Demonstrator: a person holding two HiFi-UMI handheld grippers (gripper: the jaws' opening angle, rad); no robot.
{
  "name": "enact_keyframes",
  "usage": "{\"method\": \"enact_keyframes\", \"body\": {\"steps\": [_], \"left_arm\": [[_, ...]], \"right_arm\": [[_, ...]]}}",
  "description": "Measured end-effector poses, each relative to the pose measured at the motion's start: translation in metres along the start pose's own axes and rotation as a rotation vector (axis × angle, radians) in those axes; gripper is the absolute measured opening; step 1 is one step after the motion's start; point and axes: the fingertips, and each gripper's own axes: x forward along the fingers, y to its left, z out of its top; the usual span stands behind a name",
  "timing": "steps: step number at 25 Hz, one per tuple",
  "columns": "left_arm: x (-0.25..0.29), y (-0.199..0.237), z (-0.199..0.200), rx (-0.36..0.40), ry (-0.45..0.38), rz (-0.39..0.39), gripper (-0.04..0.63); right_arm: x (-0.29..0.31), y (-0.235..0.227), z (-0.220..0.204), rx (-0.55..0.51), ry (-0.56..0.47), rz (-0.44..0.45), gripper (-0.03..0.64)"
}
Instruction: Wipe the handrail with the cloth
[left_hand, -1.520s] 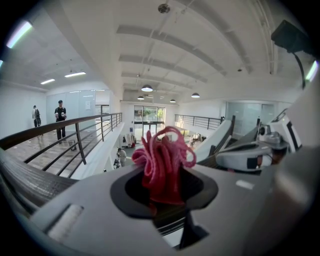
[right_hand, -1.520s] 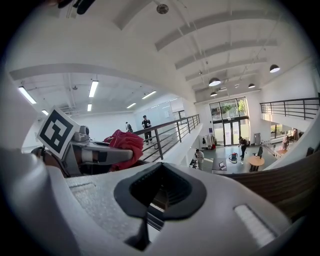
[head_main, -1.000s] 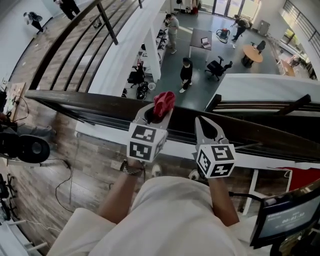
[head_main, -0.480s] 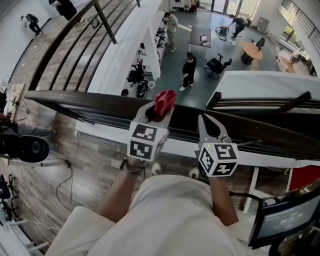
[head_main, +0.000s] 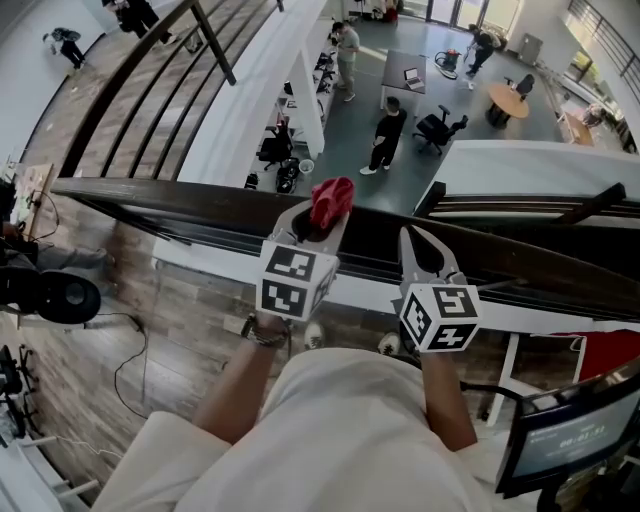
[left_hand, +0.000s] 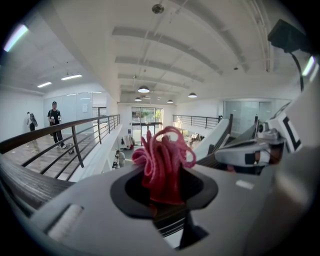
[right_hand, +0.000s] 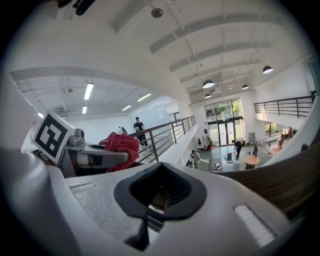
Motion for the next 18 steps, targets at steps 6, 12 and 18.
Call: {"method": "enact_keyframes", "body": {"steps": [6,12,18], "left_arm": [[0.006,-0.011,0.0,0.015,0.002,-0.007,0.129],[0.006,-0.019,0.0,0.012,0.012,-0.021,0.129],[0.011,-0.038,0.003,0.023,0.006,-0.055,0.129]], "right_arm": [[-0.003,-0.006,-0.002,0.004,0.0,-0.004,0.003],[-0.004,-0.006,-0.003,-0.002,0.002,0.001,0.003],[-0.006,-0.008,-0.003,-0.004,0.0,0.0,0.003]]}}
